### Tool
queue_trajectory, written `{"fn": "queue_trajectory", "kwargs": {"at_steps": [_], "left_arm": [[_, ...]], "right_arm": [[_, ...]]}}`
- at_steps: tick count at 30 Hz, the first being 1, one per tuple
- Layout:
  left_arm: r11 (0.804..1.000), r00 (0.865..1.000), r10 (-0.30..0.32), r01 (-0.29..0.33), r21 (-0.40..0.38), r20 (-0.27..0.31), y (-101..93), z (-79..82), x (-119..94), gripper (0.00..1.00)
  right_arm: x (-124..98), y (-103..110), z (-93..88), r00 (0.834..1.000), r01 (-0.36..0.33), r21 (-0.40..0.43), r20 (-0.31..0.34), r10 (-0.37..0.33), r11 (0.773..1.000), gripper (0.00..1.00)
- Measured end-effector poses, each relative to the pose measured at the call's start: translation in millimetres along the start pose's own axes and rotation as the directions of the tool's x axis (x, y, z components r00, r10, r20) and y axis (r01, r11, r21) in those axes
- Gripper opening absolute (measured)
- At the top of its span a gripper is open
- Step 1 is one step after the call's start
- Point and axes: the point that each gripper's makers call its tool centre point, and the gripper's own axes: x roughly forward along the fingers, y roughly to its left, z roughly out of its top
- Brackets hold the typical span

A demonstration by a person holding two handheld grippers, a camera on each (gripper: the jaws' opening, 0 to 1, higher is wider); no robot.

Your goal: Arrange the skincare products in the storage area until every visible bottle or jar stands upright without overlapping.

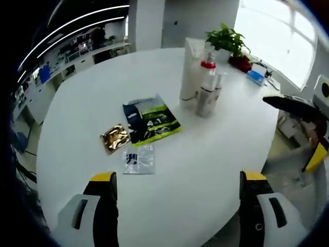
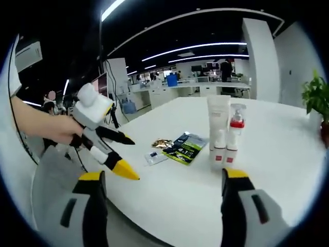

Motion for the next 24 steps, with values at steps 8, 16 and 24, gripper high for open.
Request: {"fn": "queue_trajectory", "kwargs": {"at_steps": [8,16,24], "left_arm": [[0.999,0.999,-0.018,0.019,0.029,-0.036,-0.3,13.7,31.3,0.97],[0.995,0.996,0.025,-0.017,0.103,-0.08,9.2,22.4,55.2,0.97],[0.998,0.994,0.039,-0.035,0.043,-0.1,13.7,36.0,81.9,0.97]], "right_arm": [[0.0,-4.7,0.4,1.0,0.016,0.018,0.004,-0.016,1.0,0.92],[-0.4,-6.4,1.8,1.0,0.024,0.026,0.014,-0.024,0.999,0.92],[0.5,-7.7,-0.5,0.999,0.041,0.004,-0.003,-0.041,0.999,0.92]]}}
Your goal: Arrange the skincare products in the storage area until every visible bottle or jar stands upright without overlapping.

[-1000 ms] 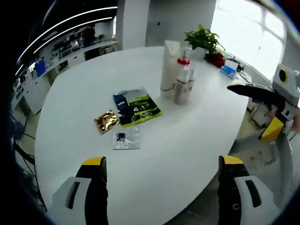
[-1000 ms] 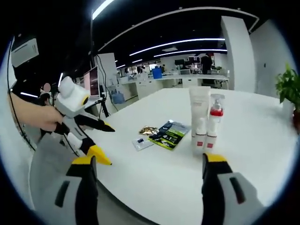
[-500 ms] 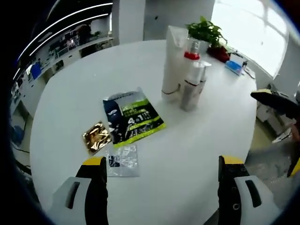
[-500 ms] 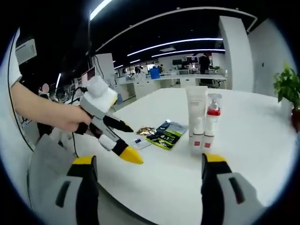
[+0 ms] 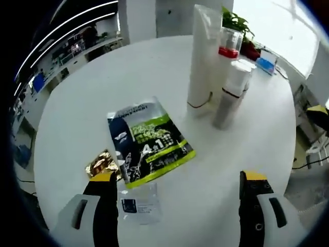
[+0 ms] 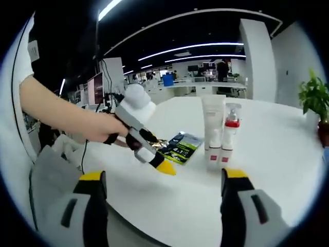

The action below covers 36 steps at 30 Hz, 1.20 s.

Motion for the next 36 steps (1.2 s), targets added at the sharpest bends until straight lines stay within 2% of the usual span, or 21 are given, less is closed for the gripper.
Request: {"fn": "queue_trajectory", "kwargs": {"at_steps": [2,6,11,19,24,29,31,32,33,36], "left_arm": [[0.999,1.0,0.017,-0.017,-0.039,-0.006,2.3,2.9,5.4,0.97],[0.997,0.999,0.046,-0.046,-0.066,-0.006,6.7,11.6,15.9,0.97],[0.992,0.998,0.056,-0.057,-0.11,-0.019,11.8,19.8,28.8,0.97],[0.975,0.991,0.111,-0.123,-0.184,-0.072,31.2,18.1,42.7,0.97],[0.975,0.991,0.115,-0.126,-0.184,-0.069,38.3,29.1,50.2,0.97],[0.973,0.99,0.127,-0.137,-0.185,-0.065,42.9,33.3,54.0,0.97],[0.975,0.987,0.145,-0.155,-0.159,-0.075,45.2,31.1,54.7,0.95],[0.977,0.981,0.17,-0.18,-0.112,-0.093,50.1,27.2,53.1,0.93],[0.976,0.987,0.146,-0.155,-0.156,-0.069,44.1,30.0,58.2,0.93],[0.975,0.985,0.155,-0.164,-0.147,-0.071,47.8,30.4,59.3,0.9]], "right_arm": [[-0.2,-1.7,0.4,1.0,0.006,0.009,0.004,-0.006,1.0,0.92],[-0.5,-5.0,0.2,1.0,0.015,0.036,0.007,-0.015,0.999,0.92],[-0.3,-6.3,-0.6,1.0,0.018,0.047,0.005,-0.018,0.999,0.92],[0.1,-8.6,-1.7,1.0,0.023,0.06,0.0,-0.023,0.998,0.92],[0.3,-9.7,-2.3,1.0,0.027,0.064,-0.005,-0.027,0.998,0.92],[0.7,-10.0,-3.4,1.0,0.028,0.068,-0.011,-0.027,0.997,0.92],[0.7,-10.0,-3.7,1.0,0.029,0.068,-0.013,-0.028,0.997,0.92],[0.8,-10.1,-3.9,1.0,0.029,0.069,-0.014,-0.028,0.997,0.92],[0.8,-10.1,-4.0,1.0,0.029,0.069,-0.015,-0.028,0.997,0.92],[1.1,-10.1,-4.4,0.999,0.03,0.068,-0.017,-0.028,0.997,0.92]]}}
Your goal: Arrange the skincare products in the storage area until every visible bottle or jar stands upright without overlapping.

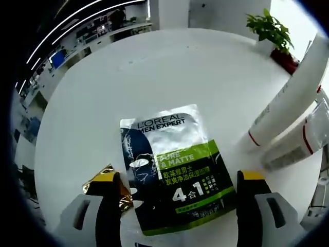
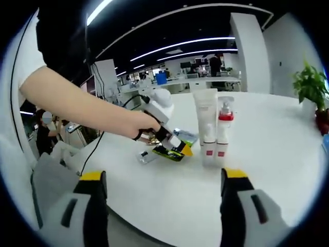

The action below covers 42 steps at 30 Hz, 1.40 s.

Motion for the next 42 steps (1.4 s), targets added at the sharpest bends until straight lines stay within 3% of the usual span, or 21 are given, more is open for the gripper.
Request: {"fn": "queue_trajectory", "kwargs": {"at_steps": [5,9,14,21,23,24,25,34,38,42], "left_arm": [[0.999,0.999,-0.004,0.003,0.032,0.049,1.6,6.0,-0.7,0.69],[1.0,0.999,-0.005,0.005,0.004,0.051,3.1,4.4,-0.9,0.62],[0.999,0.998,0.023,-0.021,-0.039,0.057,20.2,2.5,-4.3,0.41],[0.996,0.997,0.038,-0.032,-0.079,0.066,32.4,-1.3,-11.8,0.33],[0.995,0.994,0.043,-0.033,-0.093,0.099,36.4,3.6,-14.2,0.18],[1.0,0.994,0.021,-0.019,-0.02,0.108,37.0,5.7,-13.1,0.13],[0.999,0.997,0.035,-0.034,-0.012,0.075,39.0,0.0,-13.6,0.14],[0.998,0.995,0.056,-0.054,-0.03,0.084,52.2,-7.9,-24.7,0.12],[0.997,0.991,0.065,-0.059,-0.048,0.117,55.6,-8.7,-37.0,0.12],[0.996,0.985,0.038,-0.024,-0.087,0.167,51.4,-6.5,-52.5,0.12]], "right_arm": [[0.0,-0.1,-0.6,1.0,0.003,-0.003,-0.004,-0.003,1.0,0.92],[0.0,-0.3,-0.7,1.0,0.005,-0.004,-0.005,-0.005,1.0,0.91],[0.3,-0.3,-1.2,1.0,0.007,-0.007,-0.007,-0.007,1.0,0.91],[0.8,0.6,-1.8,1.0,0.006,-0.012,-0.012,-0.006,1.0,0.91],[0.8,0.7,-1.9,1.0,0.006,-0.015,-0.013,-0.006,1.0,0.91],[0.8,0.8,-1.9,1.0,0.006,-0.016,-0.013,-0.006,1.0,0.91],[1.0,1.1,-1.9,1.0,0.005,-0.018,-0.013,-0.005,1.0,0.91],[1.1,2.1,-2.3,1.0,0.003,-0.032,-0.017,-0.004,0.999,0.91],[1.4,2.8,-2.4,1.0,0.001,-0.04,-0.02,-0.002,0.999,0.91],[2.0,4.7,-2.7,1.0,-0.003,-0.049,-0.024,0.002,0.999,0.91]]}}
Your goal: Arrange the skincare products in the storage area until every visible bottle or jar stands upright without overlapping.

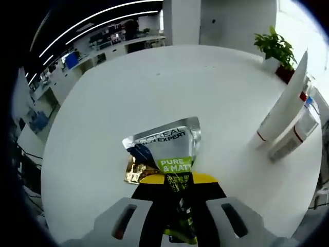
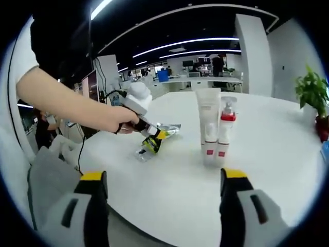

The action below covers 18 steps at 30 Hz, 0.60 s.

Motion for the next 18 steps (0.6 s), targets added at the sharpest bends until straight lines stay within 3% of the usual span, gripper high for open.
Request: {"fn": "queue_trajectory", "kwargs": {"at_steps": [10,18], "left_arm": [[0.998,0.996,-0.067,0.067,-0.002,0.067,-16.9,-8.4,-36.5,0.12],[0.994,0.987,-0.106,0.108,-0.005,0.123,-26.5,-10.5,-62.4,0.13]], "right_arm": [[1.0,4.8,-1.5,1.0,-0.016,-0.026,-0.012,0.016,1.0,0.9],[0.2,5.2,-0.7,1.0,-0.028,0.0,-0.003,0.028,1.0,0.87]]}}
